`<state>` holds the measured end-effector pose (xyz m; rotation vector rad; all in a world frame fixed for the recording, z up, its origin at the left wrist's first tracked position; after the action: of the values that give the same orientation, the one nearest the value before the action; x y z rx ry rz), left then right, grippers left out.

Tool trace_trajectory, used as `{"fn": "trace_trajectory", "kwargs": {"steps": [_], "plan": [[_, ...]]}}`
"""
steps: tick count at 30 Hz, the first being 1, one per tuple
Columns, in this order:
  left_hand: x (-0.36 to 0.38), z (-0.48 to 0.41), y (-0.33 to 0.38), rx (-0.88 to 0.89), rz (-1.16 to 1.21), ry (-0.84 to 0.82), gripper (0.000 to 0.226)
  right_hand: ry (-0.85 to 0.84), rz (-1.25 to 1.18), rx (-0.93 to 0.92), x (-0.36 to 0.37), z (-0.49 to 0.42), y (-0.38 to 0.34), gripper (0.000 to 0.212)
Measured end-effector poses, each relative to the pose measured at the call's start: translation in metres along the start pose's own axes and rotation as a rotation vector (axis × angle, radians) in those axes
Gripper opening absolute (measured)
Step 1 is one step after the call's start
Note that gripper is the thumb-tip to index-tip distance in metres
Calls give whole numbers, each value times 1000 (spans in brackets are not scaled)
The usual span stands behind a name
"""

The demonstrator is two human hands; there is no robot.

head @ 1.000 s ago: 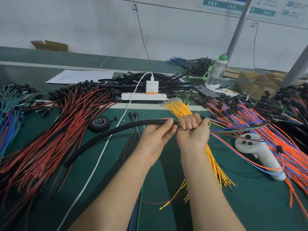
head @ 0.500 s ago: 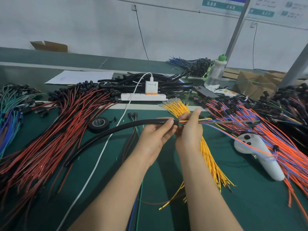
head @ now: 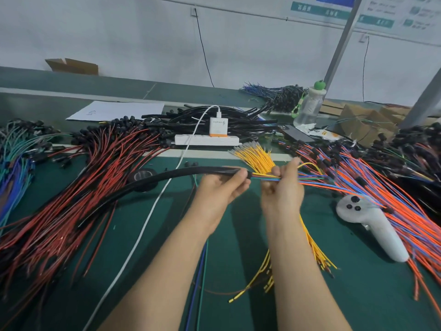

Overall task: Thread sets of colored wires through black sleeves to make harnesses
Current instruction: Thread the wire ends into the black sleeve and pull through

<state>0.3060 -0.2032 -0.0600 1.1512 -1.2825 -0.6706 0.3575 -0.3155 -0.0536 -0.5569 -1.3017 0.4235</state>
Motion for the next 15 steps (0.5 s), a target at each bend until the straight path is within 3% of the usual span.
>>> {"fn": "trace_trajectory", "kwargs": {"steps": [5,9,11,15], "plan": [[4,2,-5,-8,-94,34,14,-51,109,69,10,10,26,40],[-10,-2,1,-96,106,110,14,-196,-274,256,9,3,12,31],[-16,-4,2,-116,179,170,14,-183,-310,237,3,-2,4,37],[-14,-3,-6,-132,183,189,14,-96,-119,91,0,-4,7,46]]}}
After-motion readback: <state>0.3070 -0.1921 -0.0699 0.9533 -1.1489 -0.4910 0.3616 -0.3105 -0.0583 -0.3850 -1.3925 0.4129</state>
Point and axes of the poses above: each hand's wrist, its own z-axis away from the middle knuckle, its own x-axis out of the palm, y = z × x, the point moved 4 cm from there along -z, towards the middle knuckle, and after that the axes turned 9 degrees about -z, right-handed, at the moved point
